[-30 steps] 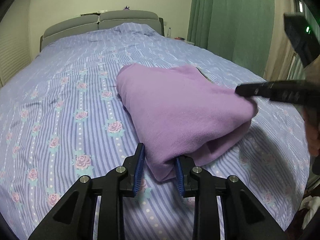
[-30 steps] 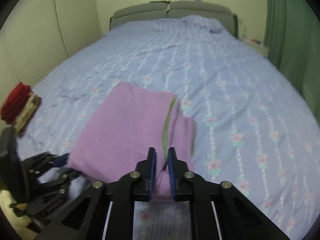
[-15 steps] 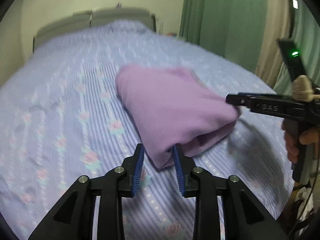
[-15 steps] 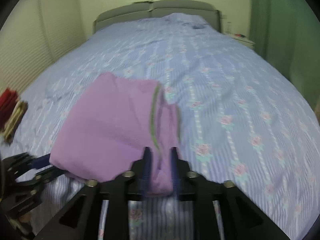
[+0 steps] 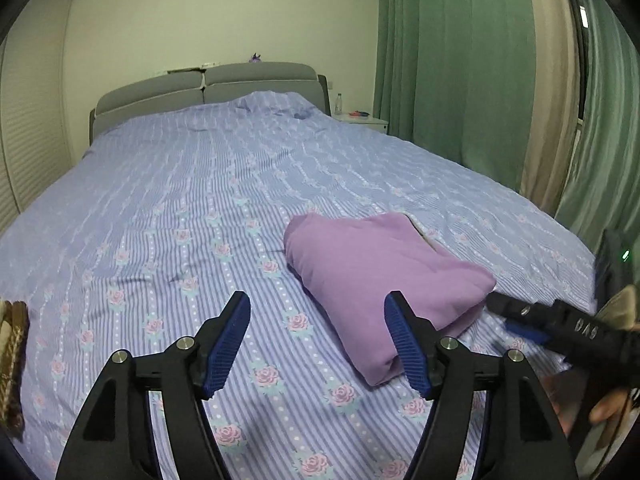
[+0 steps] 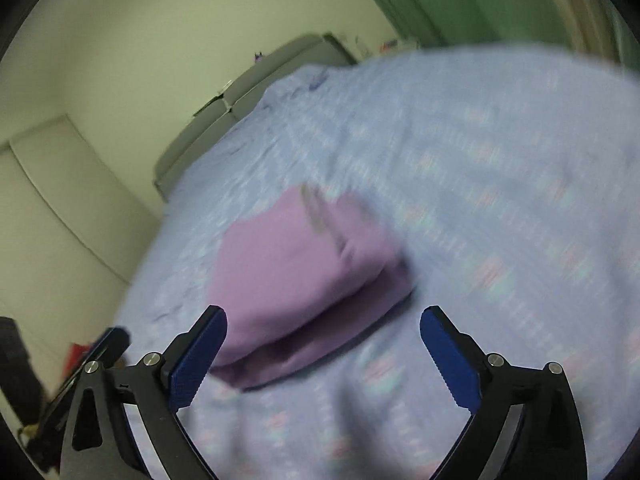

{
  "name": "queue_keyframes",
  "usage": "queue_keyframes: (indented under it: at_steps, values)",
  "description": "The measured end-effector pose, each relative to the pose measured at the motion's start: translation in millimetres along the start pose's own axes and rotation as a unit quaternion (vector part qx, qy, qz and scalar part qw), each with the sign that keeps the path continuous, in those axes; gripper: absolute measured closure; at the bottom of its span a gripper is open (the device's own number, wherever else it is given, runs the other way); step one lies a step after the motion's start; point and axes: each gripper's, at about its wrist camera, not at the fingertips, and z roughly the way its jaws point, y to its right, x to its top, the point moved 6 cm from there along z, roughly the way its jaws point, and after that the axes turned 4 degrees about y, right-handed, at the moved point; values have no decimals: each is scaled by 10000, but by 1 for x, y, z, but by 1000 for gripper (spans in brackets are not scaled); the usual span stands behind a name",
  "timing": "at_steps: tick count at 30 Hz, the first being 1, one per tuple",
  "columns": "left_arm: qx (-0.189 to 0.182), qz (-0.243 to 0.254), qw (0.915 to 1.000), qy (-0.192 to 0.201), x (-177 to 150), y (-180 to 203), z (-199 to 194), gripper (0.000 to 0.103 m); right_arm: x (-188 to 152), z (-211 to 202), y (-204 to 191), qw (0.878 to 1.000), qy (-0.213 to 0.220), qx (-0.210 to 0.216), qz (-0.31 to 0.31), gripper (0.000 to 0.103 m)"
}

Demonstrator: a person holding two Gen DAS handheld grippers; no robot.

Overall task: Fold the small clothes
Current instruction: 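Grasp the folded sweatshirt bundle with both tools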

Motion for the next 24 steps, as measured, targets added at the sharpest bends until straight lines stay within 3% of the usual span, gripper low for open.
queue_keyframes:
  at_steps: [5,9,12,17,22,24]
  values:
    - [-159,-113,9997,-167,-7,-2,11,30,-16,33,6,9944,-168,574,872,5]
    - [-474,-391,9975,-339,-9,-7,26,28,-10,48,27,9831,11,674,1700,5]
    - [-844,-726,9921,-576,-10,-11,45,28,-5,57,28,9801,162,679,1857,5]
    - [-1627,-1601,9662,-1198,-14,-11,92,28,10,71,29,9784,367,431,1986,5]
    - [-1859,-2403,9404,-1531,-21,-17,132,29,17,82,29,9797,437,333,1929,6]
    - [-2028,-2774,9247,-1635,-25,-21,145,29,19,82,32,9779,474,369,2005,6]
